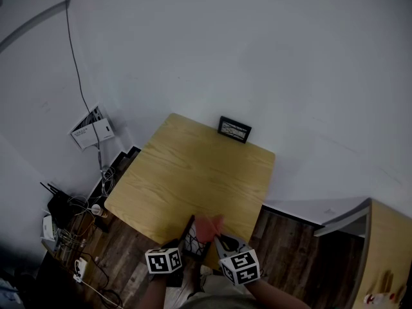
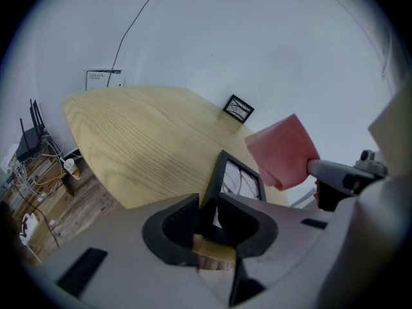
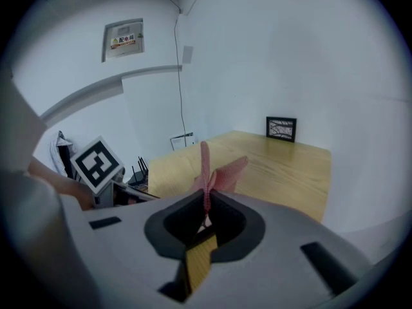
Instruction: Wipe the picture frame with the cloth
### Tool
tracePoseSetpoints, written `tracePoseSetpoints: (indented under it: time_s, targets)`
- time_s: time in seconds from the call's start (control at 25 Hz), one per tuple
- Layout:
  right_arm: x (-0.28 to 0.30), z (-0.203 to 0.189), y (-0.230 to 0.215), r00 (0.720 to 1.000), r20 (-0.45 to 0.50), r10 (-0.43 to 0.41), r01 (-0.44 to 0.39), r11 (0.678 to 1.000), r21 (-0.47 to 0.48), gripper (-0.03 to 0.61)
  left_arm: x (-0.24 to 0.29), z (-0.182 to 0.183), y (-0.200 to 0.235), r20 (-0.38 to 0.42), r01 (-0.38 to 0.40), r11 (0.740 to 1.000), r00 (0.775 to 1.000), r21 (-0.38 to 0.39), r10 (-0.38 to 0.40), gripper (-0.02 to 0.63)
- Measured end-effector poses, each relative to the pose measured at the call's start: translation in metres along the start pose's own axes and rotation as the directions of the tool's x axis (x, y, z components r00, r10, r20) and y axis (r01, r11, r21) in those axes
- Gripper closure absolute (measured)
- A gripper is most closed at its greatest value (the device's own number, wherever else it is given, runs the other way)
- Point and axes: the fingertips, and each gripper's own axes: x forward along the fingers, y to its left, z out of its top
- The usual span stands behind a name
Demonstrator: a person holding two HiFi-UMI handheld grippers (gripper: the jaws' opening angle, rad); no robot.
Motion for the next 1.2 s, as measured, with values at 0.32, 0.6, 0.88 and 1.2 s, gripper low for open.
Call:
tracePoseSetpoints:
  time_s: [0.32, 0.6, 0.88, 1.2]
  targets:
    - [0.010, 0.041, 0.036, 0.991, 0.091, 0.102, -0.099, 0.994, -0.038, 0.569, 0.004, -0.004, -0.003, -0.009, 0.018, 1.000, 1.000, -0.004, -0.018, 0.535]
    - [0.031, 0.037, 0.058, 0.986, 0.071, 0.154, -0.148, 0.986, -0.078, 0.568, 0.003, -0.002, -0.003, -0.009, 0.015, 1.000, 1.000, 0.004, -0.014, 0.535]
    - [0.048, -0.003, 0.064, 0.984, -0.039, 0.174, -0.177, 0.978, -0.109, 0.569, 0.004, 0.000, -0.003, -0.010, 0.007, 1.000, 1.000, 0.012, -0.007, 0.535]
    - [0.053, -0.034, 0.075, 0.968, -0.141, 0.206, -0.224, 0.967, -0.123, 0.569, 0.001, 0.001, -0.003, -0.009, -0.008, 1.000, 1.000, 0.019, 0.008, 0.535]
